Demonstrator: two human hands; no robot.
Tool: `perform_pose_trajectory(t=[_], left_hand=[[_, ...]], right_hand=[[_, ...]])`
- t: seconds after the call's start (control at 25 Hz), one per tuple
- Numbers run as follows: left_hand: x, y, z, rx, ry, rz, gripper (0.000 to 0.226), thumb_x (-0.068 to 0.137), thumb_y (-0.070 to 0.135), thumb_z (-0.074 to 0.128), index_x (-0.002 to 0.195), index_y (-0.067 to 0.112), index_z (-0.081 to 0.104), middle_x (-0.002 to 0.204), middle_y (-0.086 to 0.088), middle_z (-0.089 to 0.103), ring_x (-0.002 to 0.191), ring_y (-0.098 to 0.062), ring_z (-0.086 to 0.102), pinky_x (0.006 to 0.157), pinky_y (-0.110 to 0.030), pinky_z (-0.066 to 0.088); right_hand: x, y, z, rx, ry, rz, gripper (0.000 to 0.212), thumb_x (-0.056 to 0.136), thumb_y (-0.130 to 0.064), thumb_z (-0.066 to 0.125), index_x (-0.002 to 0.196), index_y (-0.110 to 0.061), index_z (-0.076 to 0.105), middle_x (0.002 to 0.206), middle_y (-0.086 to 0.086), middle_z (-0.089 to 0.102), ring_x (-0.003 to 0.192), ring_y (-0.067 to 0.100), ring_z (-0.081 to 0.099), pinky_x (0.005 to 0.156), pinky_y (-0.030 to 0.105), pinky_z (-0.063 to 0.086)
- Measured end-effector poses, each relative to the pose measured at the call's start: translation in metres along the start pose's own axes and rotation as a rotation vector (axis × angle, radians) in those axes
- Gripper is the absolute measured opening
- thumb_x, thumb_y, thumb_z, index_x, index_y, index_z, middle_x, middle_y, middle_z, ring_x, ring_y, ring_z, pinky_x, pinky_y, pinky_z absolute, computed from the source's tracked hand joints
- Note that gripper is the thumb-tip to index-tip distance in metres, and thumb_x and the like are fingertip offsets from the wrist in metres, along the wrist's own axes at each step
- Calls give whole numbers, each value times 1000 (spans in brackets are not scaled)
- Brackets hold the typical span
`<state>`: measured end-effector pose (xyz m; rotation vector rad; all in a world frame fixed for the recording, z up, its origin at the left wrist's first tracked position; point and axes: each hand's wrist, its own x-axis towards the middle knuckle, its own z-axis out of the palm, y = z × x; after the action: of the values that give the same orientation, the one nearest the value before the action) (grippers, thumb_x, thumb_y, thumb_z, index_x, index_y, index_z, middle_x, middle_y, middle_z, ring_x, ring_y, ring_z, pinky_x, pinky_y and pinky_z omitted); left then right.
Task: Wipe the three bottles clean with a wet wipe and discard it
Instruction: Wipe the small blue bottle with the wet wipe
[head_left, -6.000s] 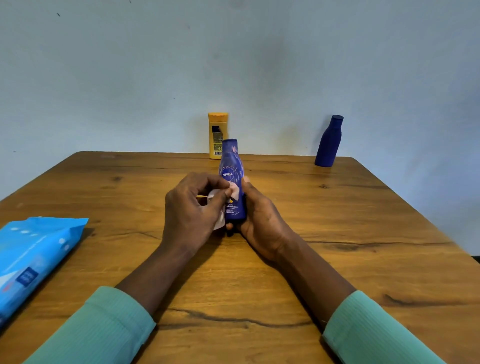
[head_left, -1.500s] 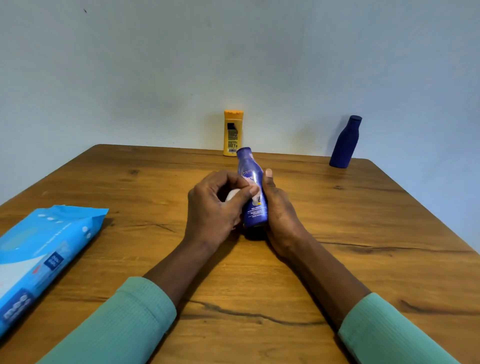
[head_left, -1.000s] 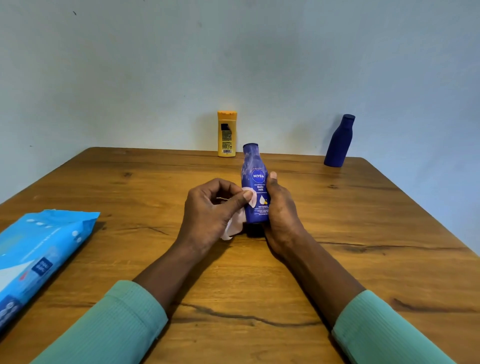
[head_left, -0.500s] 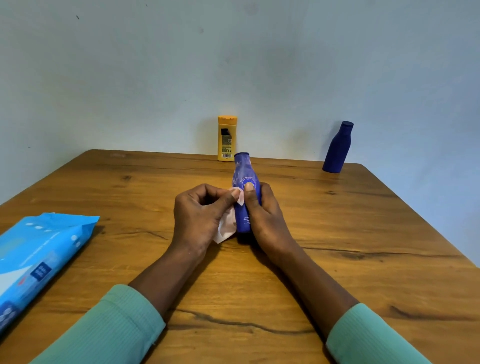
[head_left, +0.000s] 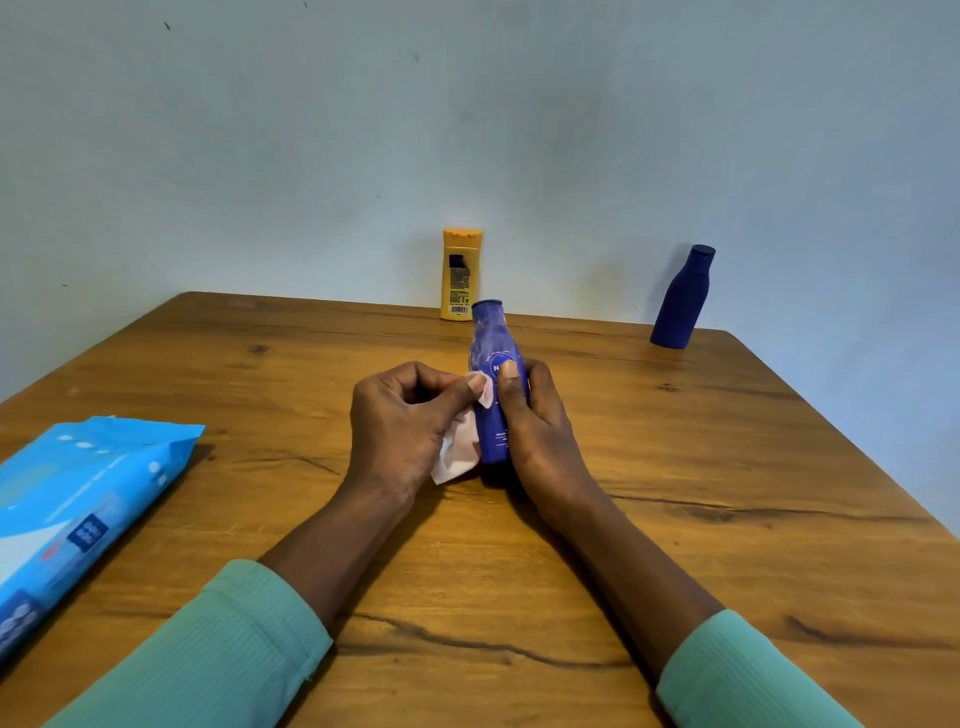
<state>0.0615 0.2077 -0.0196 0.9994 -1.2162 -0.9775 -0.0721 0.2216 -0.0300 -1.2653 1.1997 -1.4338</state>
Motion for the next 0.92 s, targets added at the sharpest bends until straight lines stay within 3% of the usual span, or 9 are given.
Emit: perform_pose_trajectory(t=[0.12, 0.2, 0.28, 0.4, 0.56, 0.68, 0.76, 0.84, 0.92], left_hand=[[-3, -2, 2, 134, -127, 19, 19, 78, 23, 88, 82, 8, 77, 80, -7, 79, 79, -27, 77, 74, -44, 64], [-7, -3, 6, 200, -225, 42, 16, 80, 20, 88, 81, 9, 77, 79, -6, 79, 77, -24, 77, 73, -41, 63], [-3, -4, 5, 210, -231, 53, 15, 79, 18, 88, 81, 9, 77, 79, -6, 79, 77, -23, 76, 73, -38, 63], [1, -3, 1, 126, -130, 32, 17, 80, 18, 87, 85, 6, 77, 84, -8, 79, 82, -24, 78, 73, -39, 64], [3, -2, -1, -62, -52, -30, 22, 76, 21, 86, 86, 5, 75, 88, -10, 79, 85, -24, 77, 73, -36, 65], [3, -4, 0, -99, -225, -136, 28, 69, 25, 87, 82, 3, 75, 86, -14, 77, 81, -25, 72, 72, -34, 61], [-1, -3, 1, -42, -351, -106, 33, 68, 24, 87, 83, -1, 73, 81, -15, 75, 74, -22, 69, 68, -31, 59], [0, -1, 2, -51, -385, -64, 30, 69, 22, 86, 82, -1, 72, 80, -14, 76, 72, -21, 70, 67, -29, 59], [1, 1, 0, -115, -350, -47, 26, 71, 23, 85, 81, 2, 72, 82, -13, 77, 73, -21, 72, 67, -30, 60]], right_hand=[[-1, 1, -3, 38, 83, -14, 39, 101, -57, 44, 122, -25, 50, 106, 5, 66, 95, 22, 71, 84, 48, 62], [1, 2, -7, 116, 143, 5, 49, 92, -68, 45, 121, -28, 51, 106, 11, 64, 92, 25, 67, 82, 50, 61], [3, 2, -9, 140, 143, 8, 46, 94, -66, 47, 123, -30, 50, 111, 12, 63, 96, 27, 67, 82, 51, 61], [2, 1, -6, 136, 46, -10, 39, 102, -48, 54, 134, -26, 47, 119, 6, 66, 107, 25, 71, 84, 41, 64], [2, 2, -4, 160, -54, 3, 39, 102, -45, 56, 136, -26, 51, 123, 5, 69, 107, 21, 74, 89, 45, 63], [5, 4, -9, 209, 31, 43, 39, 101, -56, 54, 124, -25, 59, 108, 8, 70, 96, 27, 71, 89, 47, 61], [7, 4, -13, 261, 68, 81, 52, 96, -68, 54, 116, -20, 62, 94, 8, 64, 88, 29, 62, 82, 49, 55], [8, 4, -15, 283, 41, 98, 60, 90, -71, 54, 116, -18, 62, 97, 9, 63, 91, 30, 60, 84, 50, 55], [8, 4, -15, 254, -24, 87, 60, 90, -70, 56, 124, -20, 61, 113, 12, 69, 105, 33, 68, 98, 57, 56]])
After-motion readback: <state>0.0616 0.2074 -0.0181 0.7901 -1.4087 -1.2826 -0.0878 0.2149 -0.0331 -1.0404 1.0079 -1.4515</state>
